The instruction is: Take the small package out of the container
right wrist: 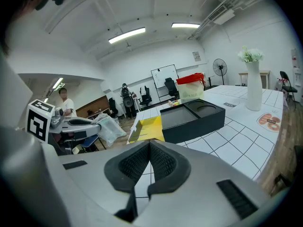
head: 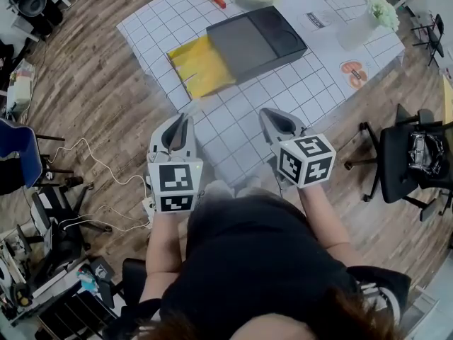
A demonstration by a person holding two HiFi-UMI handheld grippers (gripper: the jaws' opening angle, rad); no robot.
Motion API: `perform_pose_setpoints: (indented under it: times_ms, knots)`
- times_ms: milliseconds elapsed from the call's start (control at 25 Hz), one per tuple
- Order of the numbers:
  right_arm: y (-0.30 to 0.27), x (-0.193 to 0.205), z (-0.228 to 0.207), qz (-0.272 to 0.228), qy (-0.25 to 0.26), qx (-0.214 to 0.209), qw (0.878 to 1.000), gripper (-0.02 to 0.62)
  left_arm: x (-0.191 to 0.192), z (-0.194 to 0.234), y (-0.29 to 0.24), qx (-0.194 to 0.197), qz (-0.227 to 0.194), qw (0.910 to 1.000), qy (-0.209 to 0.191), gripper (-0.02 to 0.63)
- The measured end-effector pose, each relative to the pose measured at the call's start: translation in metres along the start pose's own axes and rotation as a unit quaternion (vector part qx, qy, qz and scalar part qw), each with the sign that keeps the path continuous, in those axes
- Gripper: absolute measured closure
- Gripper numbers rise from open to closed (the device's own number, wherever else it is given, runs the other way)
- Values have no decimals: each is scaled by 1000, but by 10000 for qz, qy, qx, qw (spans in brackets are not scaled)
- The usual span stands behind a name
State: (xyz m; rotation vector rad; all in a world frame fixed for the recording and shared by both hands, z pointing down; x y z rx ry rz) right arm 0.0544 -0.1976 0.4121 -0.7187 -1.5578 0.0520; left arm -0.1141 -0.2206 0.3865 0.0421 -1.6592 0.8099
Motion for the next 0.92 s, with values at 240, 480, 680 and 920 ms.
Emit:
perform_pose_setpoints:
  times_ms: [240, 480, 680, 920]
  knots:
    - [3, 3, 4, -29, -23, -47, 10000, 580, 5, -2, 2, -8, 65, 10000, 6, 566]
    - [8, 4, -6, -28, -100, 63, 9999, 580, 6, -6, -1, 12, 112, 9999, -43, 566]
    - [8, 5, -5, -30, -94, 18, 9999, 580, 6, -9, 0, 22, 102, 9999, -42, 566]
    - [10, 5, -7, -17, -94, -8, 10000, 580, 4, -16, 1, 52, 112, 9999, -82, 566]
Point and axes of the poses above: the fingertips, and each gripper's own axes: y backward along the fingers, z to its left, x out of its underside, the point moved 1 cm from there along y, backward along the fingers, and after that the axes turned 10 degrees about y, right-handed, at the moved point
